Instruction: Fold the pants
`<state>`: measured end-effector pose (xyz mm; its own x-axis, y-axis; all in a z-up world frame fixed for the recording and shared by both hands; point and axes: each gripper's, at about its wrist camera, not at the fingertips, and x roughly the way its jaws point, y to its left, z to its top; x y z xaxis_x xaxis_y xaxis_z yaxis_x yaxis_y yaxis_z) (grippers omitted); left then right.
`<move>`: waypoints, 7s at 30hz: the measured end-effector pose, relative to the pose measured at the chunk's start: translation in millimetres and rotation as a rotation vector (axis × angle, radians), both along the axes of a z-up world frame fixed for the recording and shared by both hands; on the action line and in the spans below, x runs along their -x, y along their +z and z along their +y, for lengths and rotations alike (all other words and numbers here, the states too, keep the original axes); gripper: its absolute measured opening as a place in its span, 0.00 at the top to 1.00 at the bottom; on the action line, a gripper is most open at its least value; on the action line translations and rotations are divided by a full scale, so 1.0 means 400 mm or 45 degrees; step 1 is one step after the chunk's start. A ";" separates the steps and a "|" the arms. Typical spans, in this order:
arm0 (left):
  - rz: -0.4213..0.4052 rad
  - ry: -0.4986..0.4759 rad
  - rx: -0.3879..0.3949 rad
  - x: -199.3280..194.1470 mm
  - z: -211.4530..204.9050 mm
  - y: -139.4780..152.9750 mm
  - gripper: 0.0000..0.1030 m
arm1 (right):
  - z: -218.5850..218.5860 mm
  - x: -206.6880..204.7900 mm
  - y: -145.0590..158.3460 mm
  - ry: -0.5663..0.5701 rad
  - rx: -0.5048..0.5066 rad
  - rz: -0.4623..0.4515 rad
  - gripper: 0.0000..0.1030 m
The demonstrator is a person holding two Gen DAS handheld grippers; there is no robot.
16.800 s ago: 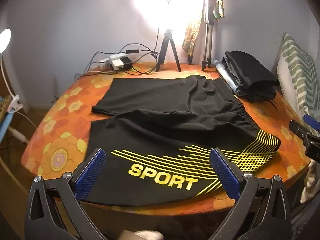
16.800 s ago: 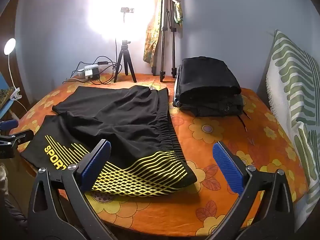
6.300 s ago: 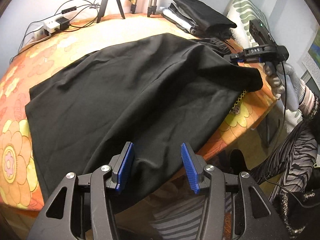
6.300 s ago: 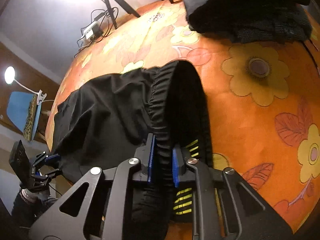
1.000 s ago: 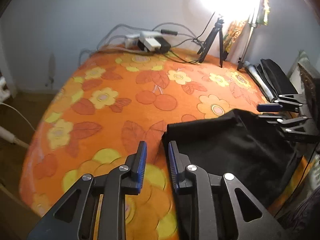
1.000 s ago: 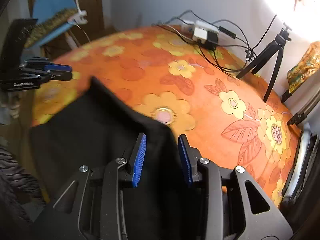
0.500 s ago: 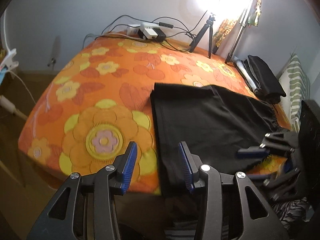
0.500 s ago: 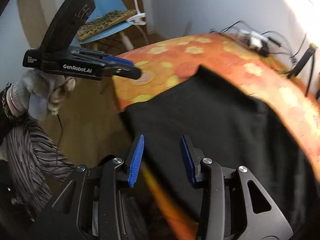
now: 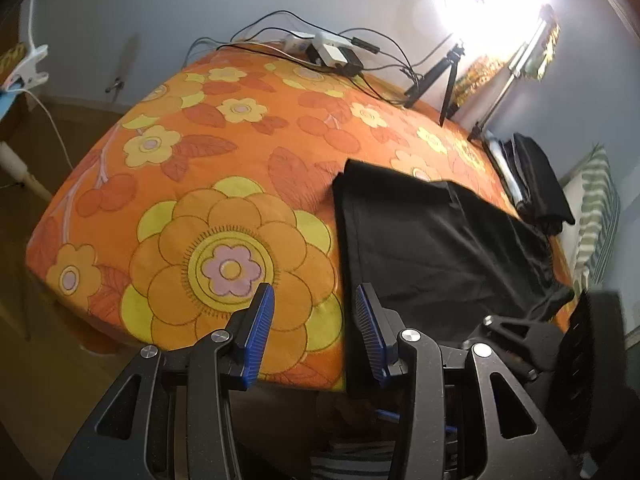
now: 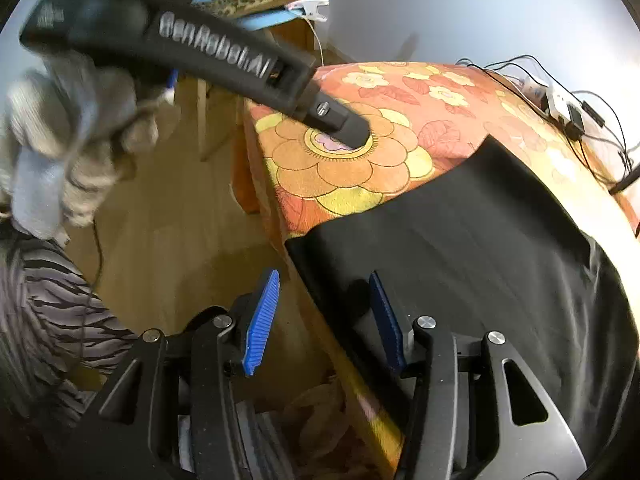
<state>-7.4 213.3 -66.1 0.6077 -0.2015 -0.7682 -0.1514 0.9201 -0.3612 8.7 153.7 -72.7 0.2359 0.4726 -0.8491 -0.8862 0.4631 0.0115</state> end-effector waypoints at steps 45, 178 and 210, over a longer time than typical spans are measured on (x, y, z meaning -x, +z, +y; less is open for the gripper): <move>0.169 0.001 0.548 -0.275 -0.046 -0.074 0.42 | -0.245 -0.091 0.141 -0.332 -0.538 0.207 0.97; 0.058 -0.640 0.224 -0.625 -1.054 0.119 0.98 | -1.122 -0.001 0.217 -1.233 -0.915 0.166 0.97; 0.212 -0.863 0.219 -0.222 -0.852 -0.020 0.69 | -1.138 -0.373 0.152 -1.255 -0.458 0.317 0.65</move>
